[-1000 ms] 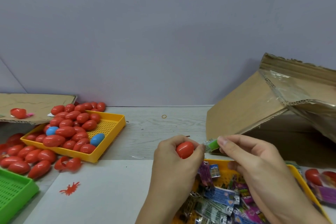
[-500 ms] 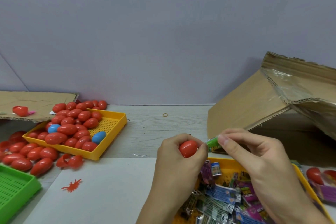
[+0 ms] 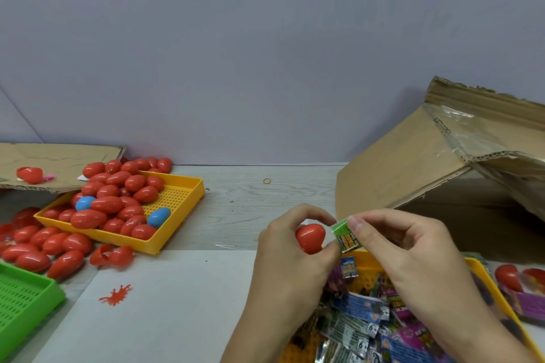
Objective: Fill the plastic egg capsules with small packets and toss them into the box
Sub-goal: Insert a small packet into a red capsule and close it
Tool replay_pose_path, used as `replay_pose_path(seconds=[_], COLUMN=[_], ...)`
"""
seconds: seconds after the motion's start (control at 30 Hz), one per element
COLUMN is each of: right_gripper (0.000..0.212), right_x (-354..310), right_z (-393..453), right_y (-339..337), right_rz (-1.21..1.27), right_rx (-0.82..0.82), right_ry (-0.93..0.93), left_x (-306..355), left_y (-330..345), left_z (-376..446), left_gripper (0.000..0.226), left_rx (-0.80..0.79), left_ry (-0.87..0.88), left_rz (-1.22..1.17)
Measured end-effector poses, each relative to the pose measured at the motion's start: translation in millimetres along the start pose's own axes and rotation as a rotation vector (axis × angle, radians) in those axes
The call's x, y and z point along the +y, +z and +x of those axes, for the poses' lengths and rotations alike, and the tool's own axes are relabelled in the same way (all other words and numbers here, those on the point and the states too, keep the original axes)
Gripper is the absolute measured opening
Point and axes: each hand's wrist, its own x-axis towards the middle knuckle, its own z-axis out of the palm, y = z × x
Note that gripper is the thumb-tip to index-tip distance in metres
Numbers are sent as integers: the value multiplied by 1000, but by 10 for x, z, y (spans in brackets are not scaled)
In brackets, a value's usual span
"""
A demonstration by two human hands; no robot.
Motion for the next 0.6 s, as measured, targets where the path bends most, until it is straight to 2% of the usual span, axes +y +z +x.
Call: replay_pose_path(seconds=[0.33,0.6], right_gripper=[16,25], right_x=[17,9], right_z=[5,2], right_y=[-7,-24], right_rz=[-61,-24], right_rx=[16,-13], right_ry=[-22,-8], left_x=[37,46], left_y=[-2,-4], left_z=[-3,-14], left_gripper=[13,19], left_rx=[46,23], left_ry=[16,-14], left_rz=[-41,-76])
